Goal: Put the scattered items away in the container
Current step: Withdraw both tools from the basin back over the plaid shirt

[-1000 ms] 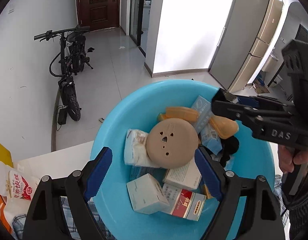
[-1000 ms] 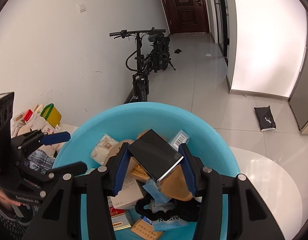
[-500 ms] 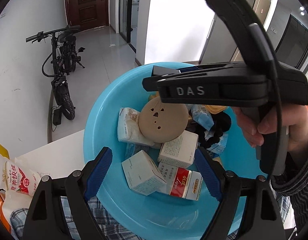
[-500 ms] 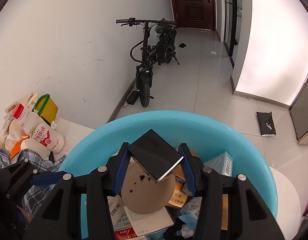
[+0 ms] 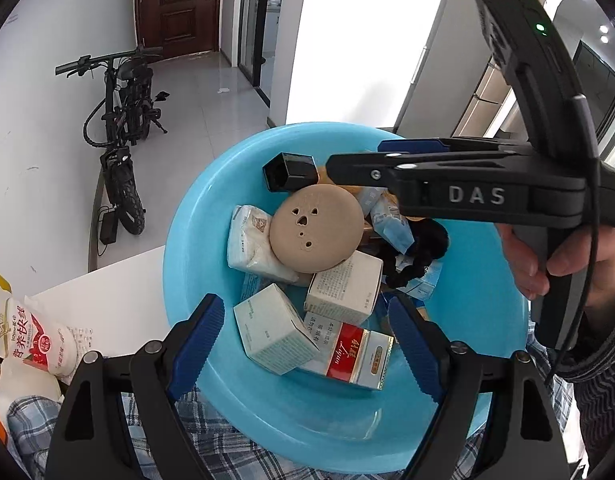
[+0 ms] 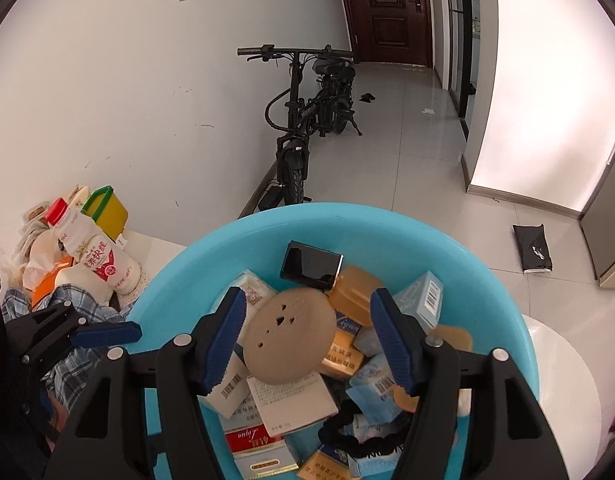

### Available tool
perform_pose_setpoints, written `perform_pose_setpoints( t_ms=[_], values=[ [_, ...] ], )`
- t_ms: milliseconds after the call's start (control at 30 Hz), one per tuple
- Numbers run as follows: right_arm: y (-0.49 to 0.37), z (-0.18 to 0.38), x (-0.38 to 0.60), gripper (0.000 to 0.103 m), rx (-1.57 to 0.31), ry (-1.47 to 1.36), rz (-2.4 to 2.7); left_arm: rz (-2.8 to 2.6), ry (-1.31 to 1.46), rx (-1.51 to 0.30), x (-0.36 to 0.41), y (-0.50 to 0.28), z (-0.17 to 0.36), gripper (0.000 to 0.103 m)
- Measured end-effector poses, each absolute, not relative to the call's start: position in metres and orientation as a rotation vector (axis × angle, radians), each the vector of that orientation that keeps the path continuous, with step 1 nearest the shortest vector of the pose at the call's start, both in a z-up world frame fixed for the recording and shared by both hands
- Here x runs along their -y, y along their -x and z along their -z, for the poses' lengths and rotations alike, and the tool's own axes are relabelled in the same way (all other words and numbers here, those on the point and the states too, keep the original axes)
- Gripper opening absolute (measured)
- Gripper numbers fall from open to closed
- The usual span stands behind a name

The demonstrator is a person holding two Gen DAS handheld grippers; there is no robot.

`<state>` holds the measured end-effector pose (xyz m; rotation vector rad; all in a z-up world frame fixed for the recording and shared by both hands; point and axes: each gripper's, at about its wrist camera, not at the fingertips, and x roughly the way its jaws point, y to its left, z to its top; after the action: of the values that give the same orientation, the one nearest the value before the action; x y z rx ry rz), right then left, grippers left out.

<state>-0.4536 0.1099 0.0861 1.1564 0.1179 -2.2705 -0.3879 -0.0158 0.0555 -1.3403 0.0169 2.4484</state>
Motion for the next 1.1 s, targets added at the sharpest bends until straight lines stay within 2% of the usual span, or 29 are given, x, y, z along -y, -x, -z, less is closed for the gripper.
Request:
perform_pose_setpoints(
  t_ms=[300,600,667,700,733,900,1100],
  values=[
    [0.405,-0.106,-0.137,0.065,-0.131,-1.093,2.238,-2.448,1.321,-0.058,0.012,0.350,-0.072,0.086],
    [0.351,-0.124,-0.156,0.084,-0.132,-1.007,2.217,-2.481,1.316,-0.020,0.022,0.294,-0.089,0.087],
    [0.338,-0.126,-0.159,0.091,-0.153,-0.994,2.220,-2.481,1.309,0.007,0.024,0.283,-0.090,0.087],
    [0.331,-0.127,-0.160,0.099,-0.170,-0.982,2.227,-2.478,1.300,0.016,0.025,0.278,-0.091,0.087],
    [0.324,-0.128,-0.162,0.102,-0.188,-0.963,2.239,-2.479,1.292,0.019,0.026,0.272,-0.091,0.087],
    [0.291,-0.131,-0.172,0.102,-0.277,-0.895,2.253,-2.528,1.264,-0.012,0.026,0.247,-0.097,0.087],
    [0.256,-0.133,-0.189,0.102,-0.241,-0.883,2.219,-2.545,1.190,-0.055,0.015,0.205,-0.109,0.087]
  ],
)
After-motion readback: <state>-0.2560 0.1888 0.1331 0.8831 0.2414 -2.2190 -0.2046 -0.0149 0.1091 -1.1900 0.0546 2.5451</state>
